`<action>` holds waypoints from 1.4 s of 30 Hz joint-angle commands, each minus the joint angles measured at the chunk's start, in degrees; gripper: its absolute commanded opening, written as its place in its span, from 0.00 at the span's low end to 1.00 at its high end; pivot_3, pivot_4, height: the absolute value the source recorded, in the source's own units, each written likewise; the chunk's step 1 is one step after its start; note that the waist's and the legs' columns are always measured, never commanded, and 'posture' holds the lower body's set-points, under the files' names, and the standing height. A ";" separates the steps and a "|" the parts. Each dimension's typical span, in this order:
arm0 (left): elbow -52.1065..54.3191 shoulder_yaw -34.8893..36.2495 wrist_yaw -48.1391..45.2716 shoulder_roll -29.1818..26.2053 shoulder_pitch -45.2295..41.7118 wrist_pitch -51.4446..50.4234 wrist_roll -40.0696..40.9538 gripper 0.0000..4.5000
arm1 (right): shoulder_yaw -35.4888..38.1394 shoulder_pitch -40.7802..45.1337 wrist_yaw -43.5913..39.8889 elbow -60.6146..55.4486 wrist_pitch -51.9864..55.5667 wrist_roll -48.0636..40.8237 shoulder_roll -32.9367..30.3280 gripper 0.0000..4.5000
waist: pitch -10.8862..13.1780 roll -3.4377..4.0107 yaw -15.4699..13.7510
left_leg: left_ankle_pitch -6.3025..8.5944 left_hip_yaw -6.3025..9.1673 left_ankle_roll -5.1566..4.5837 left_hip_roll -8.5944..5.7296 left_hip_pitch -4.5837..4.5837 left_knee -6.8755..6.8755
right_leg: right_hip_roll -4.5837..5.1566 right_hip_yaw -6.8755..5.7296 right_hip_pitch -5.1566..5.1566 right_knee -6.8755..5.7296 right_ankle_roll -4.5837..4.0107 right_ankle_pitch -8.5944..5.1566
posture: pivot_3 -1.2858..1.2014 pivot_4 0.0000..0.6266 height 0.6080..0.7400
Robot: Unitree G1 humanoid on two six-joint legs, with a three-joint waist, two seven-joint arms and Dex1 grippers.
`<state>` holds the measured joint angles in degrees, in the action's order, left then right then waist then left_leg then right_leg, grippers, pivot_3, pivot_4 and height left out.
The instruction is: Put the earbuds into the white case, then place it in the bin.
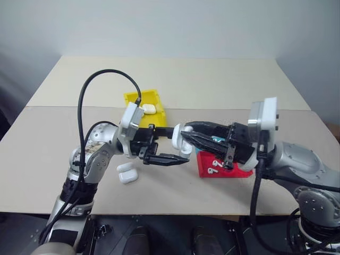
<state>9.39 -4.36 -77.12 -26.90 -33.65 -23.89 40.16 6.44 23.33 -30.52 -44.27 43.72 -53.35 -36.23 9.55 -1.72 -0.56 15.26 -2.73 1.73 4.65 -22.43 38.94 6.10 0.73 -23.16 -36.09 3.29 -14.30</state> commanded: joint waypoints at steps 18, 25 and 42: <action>1.90 2.20 0.19 0.56 0.06 3.20 0.96 0.61 | -12.32 15.62 -37.83 36.07 -23.94 27.96 -28.46 0.68 | 0.00 0.06 0.40 | 0.02 -0.09 -0.03 0.00 0.03 -0.01 | 0.00 0.06 0.01 0.08 0.01 0.00 | 0.52 0.24 1.00; 4.06 2.20 1.78 0.76 2.06 3.46 0.84 0.61 | -30.98 35.89 -52.75 64.74 -46.73 51.84 -18.32 0.68 | 0.04 0.16 2.43 | 0.01 -0.16 -0.02 0.01 0.05 -0.06 | 0.00 0.13 -0.10 0.04 0.02 0.00 | 0.52 0.24 1.00; 7.27 4.12 4.16 -1.60 4.31 2.86 1.67 0.61 | -37.71 47.32 -55.73 96.49 -66.32 69.72 -3.45 0.50 | 0.08 0.24 1.41 | -0.04 -0.19 0.06 0.03 -0.02 -0.03 | 0.00 0.05 -0.12 0.07 0.03 0.01 | 0.52 0.24 1.00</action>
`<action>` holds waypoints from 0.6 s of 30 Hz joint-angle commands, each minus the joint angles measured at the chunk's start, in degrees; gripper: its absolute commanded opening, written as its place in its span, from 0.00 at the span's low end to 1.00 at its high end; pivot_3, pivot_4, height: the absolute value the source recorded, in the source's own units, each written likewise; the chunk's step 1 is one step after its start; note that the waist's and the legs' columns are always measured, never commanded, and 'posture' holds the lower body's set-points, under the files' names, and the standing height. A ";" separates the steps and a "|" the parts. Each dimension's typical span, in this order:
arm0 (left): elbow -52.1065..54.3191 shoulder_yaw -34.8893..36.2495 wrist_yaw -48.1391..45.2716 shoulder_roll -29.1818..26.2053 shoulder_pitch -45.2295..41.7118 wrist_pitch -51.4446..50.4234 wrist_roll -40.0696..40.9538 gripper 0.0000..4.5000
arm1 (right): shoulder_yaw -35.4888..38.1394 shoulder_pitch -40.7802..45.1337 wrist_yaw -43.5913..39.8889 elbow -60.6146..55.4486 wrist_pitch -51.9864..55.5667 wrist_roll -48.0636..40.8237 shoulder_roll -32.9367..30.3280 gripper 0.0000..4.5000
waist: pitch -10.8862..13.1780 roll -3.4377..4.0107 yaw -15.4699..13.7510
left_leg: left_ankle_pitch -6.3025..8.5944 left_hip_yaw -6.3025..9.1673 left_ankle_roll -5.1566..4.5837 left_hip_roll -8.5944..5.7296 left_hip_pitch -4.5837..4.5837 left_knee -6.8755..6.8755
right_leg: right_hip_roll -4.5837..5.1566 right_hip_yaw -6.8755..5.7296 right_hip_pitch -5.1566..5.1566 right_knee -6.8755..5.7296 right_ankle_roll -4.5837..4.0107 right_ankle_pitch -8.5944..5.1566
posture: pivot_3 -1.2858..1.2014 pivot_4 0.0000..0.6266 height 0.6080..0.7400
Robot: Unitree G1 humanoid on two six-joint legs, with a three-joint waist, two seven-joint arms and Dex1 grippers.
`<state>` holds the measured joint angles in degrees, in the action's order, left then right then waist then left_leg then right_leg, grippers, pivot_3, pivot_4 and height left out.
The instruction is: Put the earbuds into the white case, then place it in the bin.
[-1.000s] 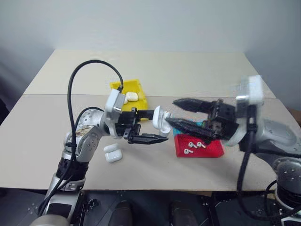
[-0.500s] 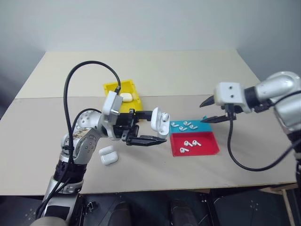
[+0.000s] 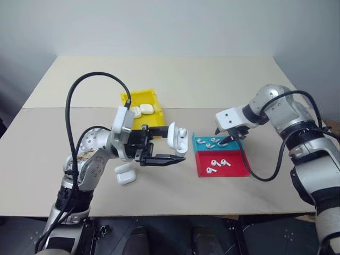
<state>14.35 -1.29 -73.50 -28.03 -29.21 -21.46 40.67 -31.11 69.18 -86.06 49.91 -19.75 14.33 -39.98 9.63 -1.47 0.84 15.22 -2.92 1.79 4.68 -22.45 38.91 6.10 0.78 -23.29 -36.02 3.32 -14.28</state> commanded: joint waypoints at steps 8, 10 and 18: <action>4.50 1.40 2.06 -1.28 1.26 0.06 1.48 0.61 | 0.26 1.90 2.61 9.00 -5.66 6.27 3.18 0.50 | 0.01 0.02 0.22 | -0.03 -0.02 0.05 0.01 0.02 0.00 | 0.00 0.01 0.00 -0.04 0.00 0.00 | 0.52 0.24 1.00; 4.82 1.40 2.37 -1.49 1.45 0.03 1.54 0.61 | 0.22 1.90 3.54 10.14 -6.21 7.14 3.69 0.50 | 0.01 0.03 0.20 | -0.03 -0.02 0.06 0.01 0.02 0.00 | 0.00 0.01 0.00 -0.05 0.00 0.00 | 0.52 0.24 1.00; 5.16 1.61 2.93 -2.18 1.60 -0.05 1.94 0.61 | 0.62 1.95 6.46 13.44 -6.58 9.16 5.26 0.50 | 0.01 0.03 0.20 | -0.05 -0.02 0.08 0.01 0.05 0.00 | 0.00 0.01 0.02 -0.06 0.00 0.00 | 0.52 0.24 1.00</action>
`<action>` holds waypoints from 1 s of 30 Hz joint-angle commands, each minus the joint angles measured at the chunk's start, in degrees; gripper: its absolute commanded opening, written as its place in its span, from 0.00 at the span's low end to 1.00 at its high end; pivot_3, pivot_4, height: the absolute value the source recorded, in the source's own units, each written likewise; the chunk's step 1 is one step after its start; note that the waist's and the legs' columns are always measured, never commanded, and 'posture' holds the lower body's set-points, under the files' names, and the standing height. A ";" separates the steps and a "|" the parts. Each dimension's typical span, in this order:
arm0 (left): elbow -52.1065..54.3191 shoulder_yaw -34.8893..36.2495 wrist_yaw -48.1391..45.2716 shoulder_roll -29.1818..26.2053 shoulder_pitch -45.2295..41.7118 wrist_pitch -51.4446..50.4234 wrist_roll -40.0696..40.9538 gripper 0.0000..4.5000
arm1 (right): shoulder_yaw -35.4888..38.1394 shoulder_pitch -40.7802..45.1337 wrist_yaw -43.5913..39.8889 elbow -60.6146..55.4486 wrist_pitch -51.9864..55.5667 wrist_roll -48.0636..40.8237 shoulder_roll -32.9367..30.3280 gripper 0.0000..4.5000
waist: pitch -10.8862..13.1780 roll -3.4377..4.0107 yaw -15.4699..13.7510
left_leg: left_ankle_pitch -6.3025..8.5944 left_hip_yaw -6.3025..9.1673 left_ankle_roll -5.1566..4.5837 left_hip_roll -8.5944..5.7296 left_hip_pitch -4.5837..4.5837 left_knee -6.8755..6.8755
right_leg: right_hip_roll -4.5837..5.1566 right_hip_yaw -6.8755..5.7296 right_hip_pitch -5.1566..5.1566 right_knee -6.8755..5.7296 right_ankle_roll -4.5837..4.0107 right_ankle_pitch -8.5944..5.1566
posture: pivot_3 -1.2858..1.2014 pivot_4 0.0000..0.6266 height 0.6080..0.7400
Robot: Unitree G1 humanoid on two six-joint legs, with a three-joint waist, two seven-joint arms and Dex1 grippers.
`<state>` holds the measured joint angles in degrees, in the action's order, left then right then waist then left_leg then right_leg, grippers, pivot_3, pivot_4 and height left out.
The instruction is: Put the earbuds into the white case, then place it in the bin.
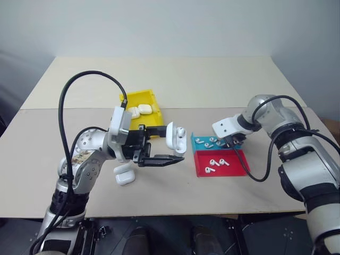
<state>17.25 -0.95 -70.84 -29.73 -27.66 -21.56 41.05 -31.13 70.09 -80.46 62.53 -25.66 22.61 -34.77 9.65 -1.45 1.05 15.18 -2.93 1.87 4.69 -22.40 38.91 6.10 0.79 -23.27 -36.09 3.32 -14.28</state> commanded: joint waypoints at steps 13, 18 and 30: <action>3.04 1.20 1.13 -1.53 0.75 0.14 2.28 0.61 | 0.87 -0.49 0.62 1.43 -0.77 2.17 0.30 0.14 | -0.01 0.01 0.00 | -0.01 0.00 0.03 0.00 0.09 0.00 | 0.00 0.00 0.08 -0.04 0.00 0.00 | 0.52 0.24 1.00; 2.31 1.04 0.82 -1.60 0.41 0.23 2.45 0.61 | 3.91 -1.86 -0.74 -0.80 1.74 -0.79 -0.99 0.14 | -0.01 0.01 -0.02 | -0.01 0.01 0.03 0.00 0.10 0.00 | 0.00 0.00 0.10 -0.03 0.00 0.00 | 0.52 0.24 1.00; -3.04 -0.64 -1.53 1.26 -4.35 1.29 1.84 0.61 | 32.58 -22.29 -3.61 -49.15 41.22 -34.40 -12.00 0.14 | 0.05 0.09 -0.92 | 0.00 0.06 0.00 0.01 -0.03 -0.05 | 0.00 -0.07 0.07 0.00 0.01 0.01 | 0.52 0.24 1.00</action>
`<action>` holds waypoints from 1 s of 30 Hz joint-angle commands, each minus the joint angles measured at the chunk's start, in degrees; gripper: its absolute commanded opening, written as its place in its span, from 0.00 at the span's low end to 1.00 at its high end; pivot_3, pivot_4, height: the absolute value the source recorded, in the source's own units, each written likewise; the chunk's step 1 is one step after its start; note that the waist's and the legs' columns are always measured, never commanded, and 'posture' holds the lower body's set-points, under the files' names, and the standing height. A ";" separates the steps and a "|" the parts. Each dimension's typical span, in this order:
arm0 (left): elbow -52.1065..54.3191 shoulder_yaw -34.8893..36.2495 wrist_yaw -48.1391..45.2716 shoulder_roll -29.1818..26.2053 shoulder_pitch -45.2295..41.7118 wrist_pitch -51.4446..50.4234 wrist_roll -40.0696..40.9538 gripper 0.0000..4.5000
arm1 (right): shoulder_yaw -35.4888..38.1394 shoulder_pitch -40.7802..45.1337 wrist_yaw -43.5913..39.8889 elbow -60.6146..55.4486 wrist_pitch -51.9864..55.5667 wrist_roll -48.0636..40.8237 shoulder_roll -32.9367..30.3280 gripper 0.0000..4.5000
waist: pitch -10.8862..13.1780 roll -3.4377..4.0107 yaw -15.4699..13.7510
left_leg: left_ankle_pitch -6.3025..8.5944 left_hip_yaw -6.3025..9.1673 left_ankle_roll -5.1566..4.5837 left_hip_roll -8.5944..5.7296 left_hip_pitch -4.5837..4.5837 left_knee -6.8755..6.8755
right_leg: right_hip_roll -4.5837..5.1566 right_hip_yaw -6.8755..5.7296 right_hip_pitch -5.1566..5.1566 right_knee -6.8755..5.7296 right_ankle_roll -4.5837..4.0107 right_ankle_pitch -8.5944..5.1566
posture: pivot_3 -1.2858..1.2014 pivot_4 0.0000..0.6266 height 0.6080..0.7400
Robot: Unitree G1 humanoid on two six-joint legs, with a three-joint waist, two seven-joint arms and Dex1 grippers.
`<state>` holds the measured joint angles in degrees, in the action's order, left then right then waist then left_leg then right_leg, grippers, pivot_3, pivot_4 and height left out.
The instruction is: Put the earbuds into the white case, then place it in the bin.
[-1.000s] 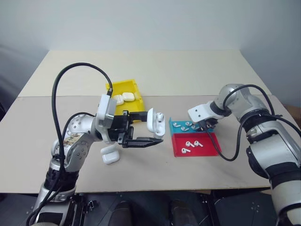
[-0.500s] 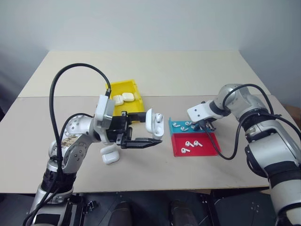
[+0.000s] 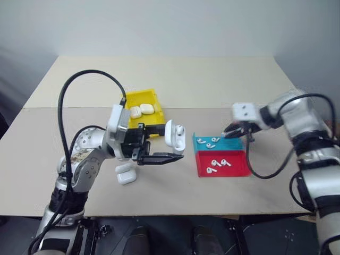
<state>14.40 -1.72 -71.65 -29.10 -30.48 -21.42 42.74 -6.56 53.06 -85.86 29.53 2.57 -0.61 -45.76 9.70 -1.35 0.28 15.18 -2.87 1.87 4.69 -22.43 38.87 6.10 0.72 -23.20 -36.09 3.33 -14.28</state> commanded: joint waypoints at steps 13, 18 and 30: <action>-7.23 -1.39 -2.27 5.09 -7.90 2.19 -2.49 0.61 | 30.18 -23.09 48.08 -67.53 48.52 -65.36 13.24 0.14 | -0.01 0.00 -0.48 | 0.02 0.09 -0.03 -0.03 0.03 0.07 | -0.01 0.03 0.08 0.01 0.01 0.01 | 0.52 0.24 1.00; -8.34 -1.47 -1.90 5.92 -8.97 2.75 -3.40 0.61 | 26.59 -25.22 54.40 -70.98 46.80 -69.59 12.61 0.14 | -0.01 0.00 -0.60 | 0.05 0.09 -0.10 -0.03 -0.02 0.06 | -0.01 0.02 0.04 0.06 0.01 0.01 | 0.52 0.24 1.00; -7.56 -1.58 -1.86 6.66 -8.36 2.54 -3.79 0.61 | 19.23 -25.84 57.26 -71.93 45.64 -68.53 9.80 0.14 | -0.01 -0.01 -0.67 | 0.06 0.13 -0.11 -0.03 -0.05 0.08 | -0.01 0.01 0.03 0.06 0.01 0.01 | 0.52 0.24 1.00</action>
<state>5.32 -3.48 -73.60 -22.73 -38.23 -19.76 38.49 12.31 27.54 -28.21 -41.03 49.81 -68.92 -35.03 9.69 -1.36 -0.39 15.24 -2.74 1.76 4.67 -22.47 38.94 6.09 0.74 -23.17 -36.03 3.34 -14.27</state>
